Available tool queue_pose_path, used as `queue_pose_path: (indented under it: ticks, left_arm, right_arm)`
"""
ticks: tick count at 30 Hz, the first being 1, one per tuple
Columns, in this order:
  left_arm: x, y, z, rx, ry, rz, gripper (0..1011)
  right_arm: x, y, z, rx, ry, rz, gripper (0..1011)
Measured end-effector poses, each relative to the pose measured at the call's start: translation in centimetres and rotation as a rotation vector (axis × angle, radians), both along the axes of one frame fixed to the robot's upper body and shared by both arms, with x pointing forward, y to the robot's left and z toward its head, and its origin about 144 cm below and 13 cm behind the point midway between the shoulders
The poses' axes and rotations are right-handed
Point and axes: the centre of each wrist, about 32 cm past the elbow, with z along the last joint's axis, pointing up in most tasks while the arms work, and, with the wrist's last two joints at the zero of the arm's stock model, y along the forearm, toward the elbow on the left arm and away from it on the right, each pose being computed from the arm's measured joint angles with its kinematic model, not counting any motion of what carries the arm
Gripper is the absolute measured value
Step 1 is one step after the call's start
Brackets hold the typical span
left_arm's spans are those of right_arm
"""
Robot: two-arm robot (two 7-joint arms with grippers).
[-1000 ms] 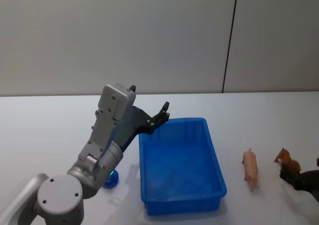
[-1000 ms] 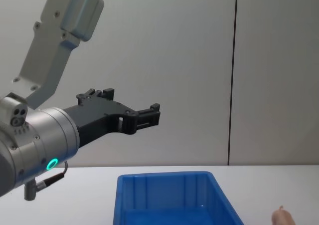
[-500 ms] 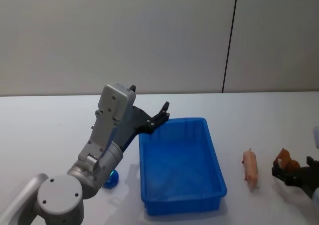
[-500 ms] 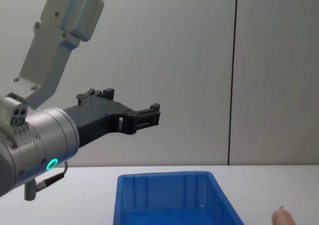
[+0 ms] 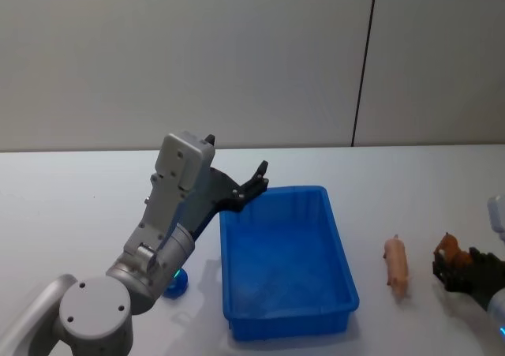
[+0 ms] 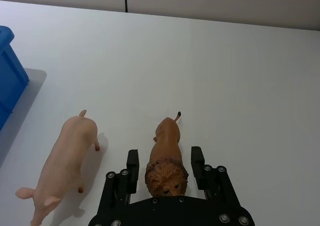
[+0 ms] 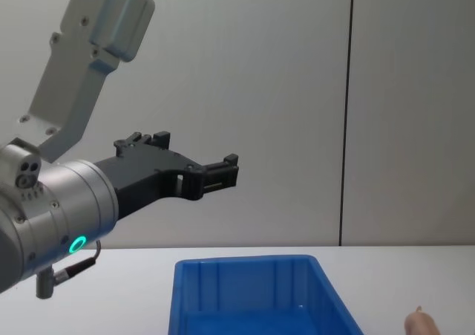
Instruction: Pick up the two dolls from the table and place them into the box.
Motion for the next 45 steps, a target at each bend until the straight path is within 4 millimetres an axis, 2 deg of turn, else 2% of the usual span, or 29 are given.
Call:
queue_pose_path:
  ticks: [1, 3, 5, 6, 8, 27, 45]
  left_arm:
    - [0.0, 0.0, 0.0, 0.000, 0.000, 0.000, 1001]
    - [0.0, 0.0, 0.0, 0.000, 0.000, 0.000, 1001]
    - [0.0, 0.0, 0.0, 0.000, 0.000, 0.000, 1001]
    - [0.0, 0.0, 0.0, 0.000, 0.000, 0.000, 1001]
    - [0.0, 0.0, 0.0, 0.000, 0.000, 0.000, 1001]
    - [0.0, 0.0, 0.0, 0.000, 0.000, 0.000, 1001]
    - [0.0, 0.0, 0.0, 0.000, 0.000, 0.000, 1001]
  right_arm:
    - [0.1, 0.0, 0.0, 0.001, 0.001, 0.001, 645]
    - [0.1, 0.0, 0.0, 0.001, 0.002, 0.001, 547]
    - [0.2, 0.0, 0.0, 0.001, 0.003, 0.002, 534]
    - [0.2, 0.0, 0.0, 0.001, 0.003, 0.002, 475]
    - [0.2, 0.0, 0.0, 0.001, 0.002, 0.003, 437]
    - [0.2, 0.1, 1.3, -0.013, -0.144, 0.038, 436]
    - [1.2, 1.2, 4.6, 0.062, -0.345, 0.198, 436]
